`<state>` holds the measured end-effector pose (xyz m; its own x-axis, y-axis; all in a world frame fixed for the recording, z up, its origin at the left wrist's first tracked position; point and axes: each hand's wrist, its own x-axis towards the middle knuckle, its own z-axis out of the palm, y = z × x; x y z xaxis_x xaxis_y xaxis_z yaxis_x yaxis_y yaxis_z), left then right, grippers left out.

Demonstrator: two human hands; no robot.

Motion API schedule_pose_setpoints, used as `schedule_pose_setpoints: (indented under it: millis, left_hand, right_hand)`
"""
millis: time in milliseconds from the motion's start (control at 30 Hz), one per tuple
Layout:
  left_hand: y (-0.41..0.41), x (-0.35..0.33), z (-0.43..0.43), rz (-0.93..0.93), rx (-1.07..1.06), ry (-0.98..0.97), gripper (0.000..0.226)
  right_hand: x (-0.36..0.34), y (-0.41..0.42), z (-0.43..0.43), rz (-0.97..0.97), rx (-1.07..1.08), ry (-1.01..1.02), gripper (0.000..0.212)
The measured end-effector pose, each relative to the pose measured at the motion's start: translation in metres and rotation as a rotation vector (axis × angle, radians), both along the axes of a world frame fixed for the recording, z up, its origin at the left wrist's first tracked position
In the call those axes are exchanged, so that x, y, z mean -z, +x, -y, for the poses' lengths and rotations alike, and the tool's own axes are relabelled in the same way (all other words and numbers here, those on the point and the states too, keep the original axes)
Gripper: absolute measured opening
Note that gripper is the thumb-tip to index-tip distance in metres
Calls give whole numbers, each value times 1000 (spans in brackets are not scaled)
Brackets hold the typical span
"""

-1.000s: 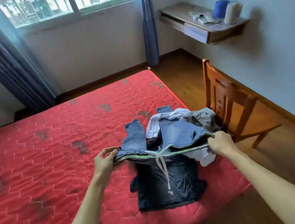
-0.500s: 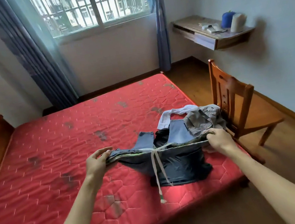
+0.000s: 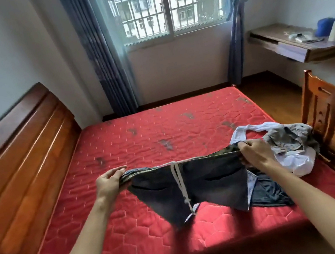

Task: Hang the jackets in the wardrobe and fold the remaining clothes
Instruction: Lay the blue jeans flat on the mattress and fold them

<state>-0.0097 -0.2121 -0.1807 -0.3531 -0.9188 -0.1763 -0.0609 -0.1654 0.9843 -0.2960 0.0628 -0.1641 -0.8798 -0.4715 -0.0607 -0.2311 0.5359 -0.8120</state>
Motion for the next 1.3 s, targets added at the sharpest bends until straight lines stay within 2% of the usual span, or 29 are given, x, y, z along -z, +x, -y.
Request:
schedule_pose_setpoints:
  millis: [200,367,567,767,933,1067,1200,1300]
  left_hand:
    - [68,-15,59,5,-71,-25,16]
    - [85,-13,100,26,-126,-3,11]
    - [58,-6,171,32,-170,68,10]
    - [-17,-23,281,17,-182,84,14]
    - [-99,-72,394,-7,-140,46,19]
    - [-161,-137,476,-45,-92,-64,22]
    - [-200,-222,539,-120,-86,-225,23]
    - [-207,-276,556,-195,-105,-337,26]
  right_hand:
    - [-16,50,78,-26,-64,9,37]
    - [-15,53,141,-11,-105,25,40]
    - [-8,22,228,35,-135,29,39]
    - [-21,-53,358,115,-171,-23,28]
    - [-53,-141,479,71,-194,-67,28]
    - [-115,-191,557,-98,-204,-91,23]
    - [-178,-231,612,-155,-220,-242,34]
    - [-214,-254,640,-105,-249,-401,37]
